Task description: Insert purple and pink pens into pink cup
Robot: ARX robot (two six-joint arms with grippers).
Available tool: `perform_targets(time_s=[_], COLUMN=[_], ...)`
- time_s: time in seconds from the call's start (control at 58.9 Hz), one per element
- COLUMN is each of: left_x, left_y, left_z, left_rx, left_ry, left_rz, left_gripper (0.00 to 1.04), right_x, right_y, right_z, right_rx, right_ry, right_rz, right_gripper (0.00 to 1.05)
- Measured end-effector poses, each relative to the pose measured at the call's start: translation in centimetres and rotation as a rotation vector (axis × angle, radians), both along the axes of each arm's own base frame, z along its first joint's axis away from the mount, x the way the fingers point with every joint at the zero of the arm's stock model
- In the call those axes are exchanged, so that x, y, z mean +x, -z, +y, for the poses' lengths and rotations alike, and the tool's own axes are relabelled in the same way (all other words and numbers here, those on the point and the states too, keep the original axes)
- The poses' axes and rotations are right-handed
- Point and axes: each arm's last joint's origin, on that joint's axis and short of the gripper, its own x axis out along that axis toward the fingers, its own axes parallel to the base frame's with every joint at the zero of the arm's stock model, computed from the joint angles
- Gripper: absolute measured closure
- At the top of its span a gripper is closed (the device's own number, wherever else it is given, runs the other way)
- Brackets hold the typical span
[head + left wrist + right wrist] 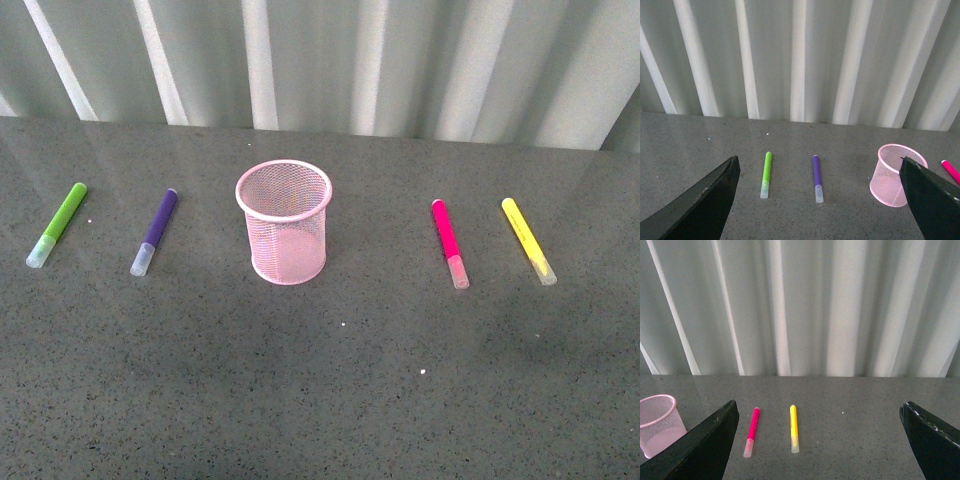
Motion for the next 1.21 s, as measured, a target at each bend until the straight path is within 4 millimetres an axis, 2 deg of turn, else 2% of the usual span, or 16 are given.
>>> perform_targets(time_s=[1.206], left_x=[0.0], left_y=[0.0], left_z=[0.0], left_rx=[0.0], left_ry=[0.0], left_rz=[0.0], left_gripper=[0.07], right_x=[0.0], right_y=[0.0], right_z=[0.0], right_rx=[0.0], right_ry=[0.0], right_rz=[0.0], right_gripper=[0.07])
